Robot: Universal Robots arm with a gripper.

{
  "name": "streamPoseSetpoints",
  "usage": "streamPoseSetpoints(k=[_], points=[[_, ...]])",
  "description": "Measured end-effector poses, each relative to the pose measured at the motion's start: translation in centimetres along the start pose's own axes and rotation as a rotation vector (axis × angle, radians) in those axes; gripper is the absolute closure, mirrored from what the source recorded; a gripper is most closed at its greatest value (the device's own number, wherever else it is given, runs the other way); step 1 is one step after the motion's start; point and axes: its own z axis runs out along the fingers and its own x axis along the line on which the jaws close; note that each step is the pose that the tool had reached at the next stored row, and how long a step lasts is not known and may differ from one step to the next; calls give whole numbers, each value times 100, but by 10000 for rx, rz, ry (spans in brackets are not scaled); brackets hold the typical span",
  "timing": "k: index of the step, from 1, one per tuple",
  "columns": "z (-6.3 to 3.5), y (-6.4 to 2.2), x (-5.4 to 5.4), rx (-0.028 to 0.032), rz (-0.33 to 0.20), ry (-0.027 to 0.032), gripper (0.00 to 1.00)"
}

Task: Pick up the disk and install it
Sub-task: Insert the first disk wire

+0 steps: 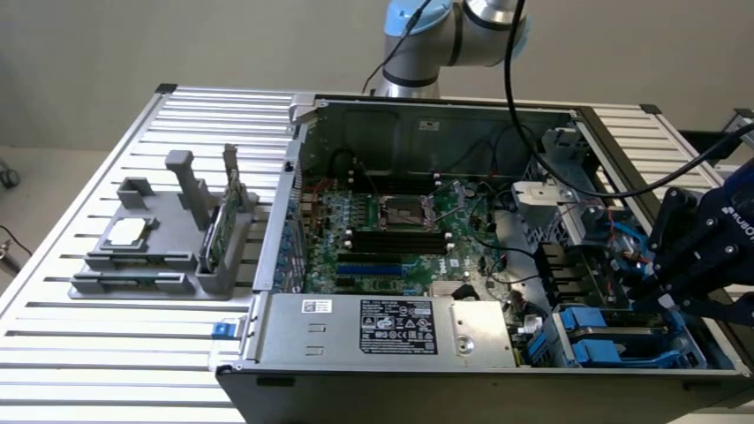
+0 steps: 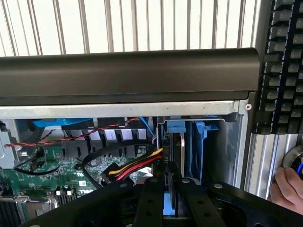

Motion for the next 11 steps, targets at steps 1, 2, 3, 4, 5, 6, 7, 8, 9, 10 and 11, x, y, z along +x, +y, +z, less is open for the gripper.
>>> streamPoseSetpoints(k=[1,2,3,4,5,6,7,8,9,10,11], points=[[1,-2,0,0,-2,-1,83],[2,-4,0,0,-5,0,83],[2,-5,0,0,-7,-3,83],[2,-5,0,0,-9,-3,83],[3,-6,-1,0,-9,-3,83],[3,-7,-1,0,-11,-4,83],[4,-7,-1,0,-19,-7,83],[5,-7,0,0,-30,-12,83],[6,-7,0,0,-45,-22,83],[7,-7,-1,1,-66,-31,83],[6,-7,-1,0,-86,-41,83]])
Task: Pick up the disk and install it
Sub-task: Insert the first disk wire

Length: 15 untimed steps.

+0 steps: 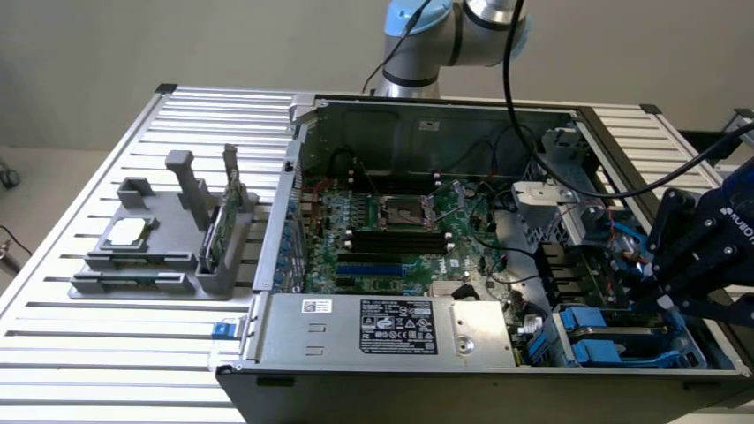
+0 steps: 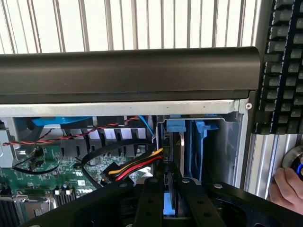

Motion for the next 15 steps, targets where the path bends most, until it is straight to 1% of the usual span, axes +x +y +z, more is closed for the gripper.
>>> streamPoseSetpoints(k=[3,15], points=[[1,0,0,1,-52,-17,83],[12,2,-4,-1,-140,-38,83]])
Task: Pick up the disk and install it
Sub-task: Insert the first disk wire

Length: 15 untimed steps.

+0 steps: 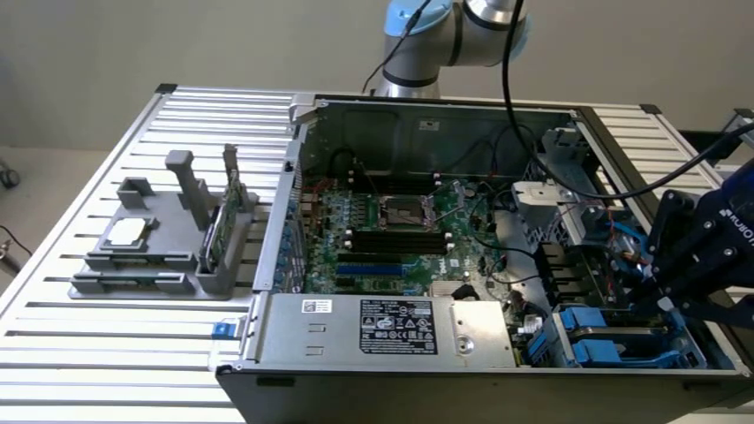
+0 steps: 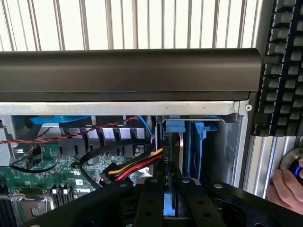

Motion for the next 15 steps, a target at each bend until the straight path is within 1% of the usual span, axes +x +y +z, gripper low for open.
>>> streamPoseSetpoints(k=[7,15], points=[[3,0,-5,1,-64,-30,83],[18,3,-6,0,-133,-44,83]])
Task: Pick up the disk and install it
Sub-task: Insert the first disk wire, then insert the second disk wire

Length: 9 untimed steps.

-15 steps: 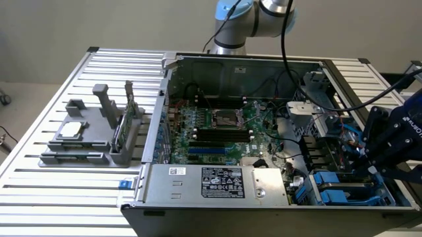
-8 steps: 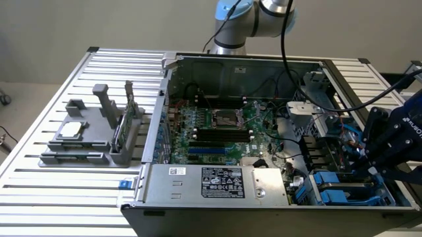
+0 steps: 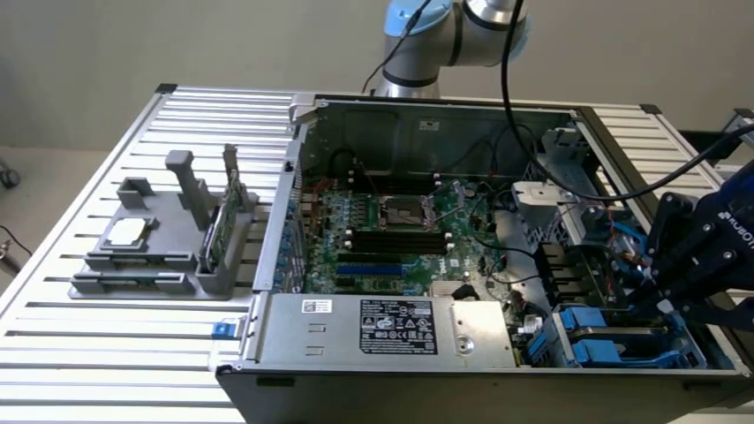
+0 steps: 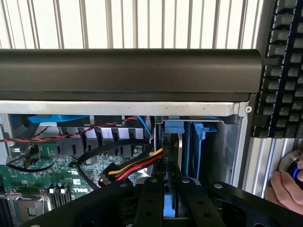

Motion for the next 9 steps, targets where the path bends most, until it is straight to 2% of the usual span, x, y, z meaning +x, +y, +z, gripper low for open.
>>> streamPoseSetpoints(k=[9], points=[[22,4,0,1,-67,-12,83]])
